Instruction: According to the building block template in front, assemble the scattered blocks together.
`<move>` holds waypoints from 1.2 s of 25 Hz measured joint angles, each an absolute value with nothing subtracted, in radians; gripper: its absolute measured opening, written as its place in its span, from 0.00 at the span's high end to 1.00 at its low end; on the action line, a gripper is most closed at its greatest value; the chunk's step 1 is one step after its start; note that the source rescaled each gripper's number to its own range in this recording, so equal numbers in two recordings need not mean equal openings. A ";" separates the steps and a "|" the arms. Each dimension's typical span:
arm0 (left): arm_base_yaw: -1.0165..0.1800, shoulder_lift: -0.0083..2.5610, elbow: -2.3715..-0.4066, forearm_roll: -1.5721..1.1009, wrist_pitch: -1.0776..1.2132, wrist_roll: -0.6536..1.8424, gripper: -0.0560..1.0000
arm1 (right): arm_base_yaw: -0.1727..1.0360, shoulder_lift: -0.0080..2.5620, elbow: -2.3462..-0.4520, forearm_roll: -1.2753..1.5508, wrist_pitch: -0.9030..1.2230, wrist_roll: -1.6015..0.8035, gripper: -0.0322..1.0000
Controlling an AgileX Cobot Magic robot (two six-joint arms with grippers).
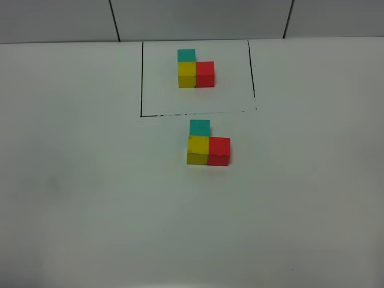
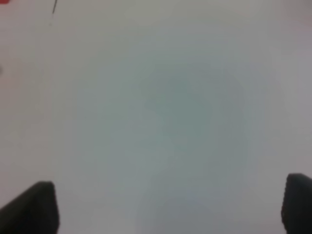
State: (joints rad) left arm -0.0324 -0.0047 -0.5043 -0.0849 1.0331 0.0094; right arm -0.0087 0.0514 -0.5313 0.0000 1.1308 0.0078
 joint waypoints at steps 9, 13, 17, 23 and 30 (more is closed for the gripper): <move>-0.032 -0.005 -0.504 -0.085 1.033 0.009 0.02 | -0.006 0.051 -0.509 0.006 1.089 -0.016 0.17; -0.032 -0.005 -0.504 -0.085 1.033 0.009 0.02 | -0.006 0.051 -0.498 0.015 1.067 -0.025 0.19; -0.032 -0.005 -0.504 -0.085 1.033 0.009 0.02 | -0.006 0.051 -0.498 0.015 1.064 -0.027 0.22; -0.032 -0.005 -0.504 -0.085 1.033 0.009 0.02 | 0.018 0.051 -0.498 0.016 1.063 -0.028 0.26; -0.032 -0.005 -0.504 -0.085 1.033 0.008 0.02 | 0.024 0.051 -0.498 0.016 1.063 -0.028 0.26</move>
State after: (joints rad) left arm -0.0324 -0.0047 -0.5043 -0.0849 1.0331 0.0084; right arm 0.0239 0.0514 -0.4981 0.0160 1.0633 -0.0282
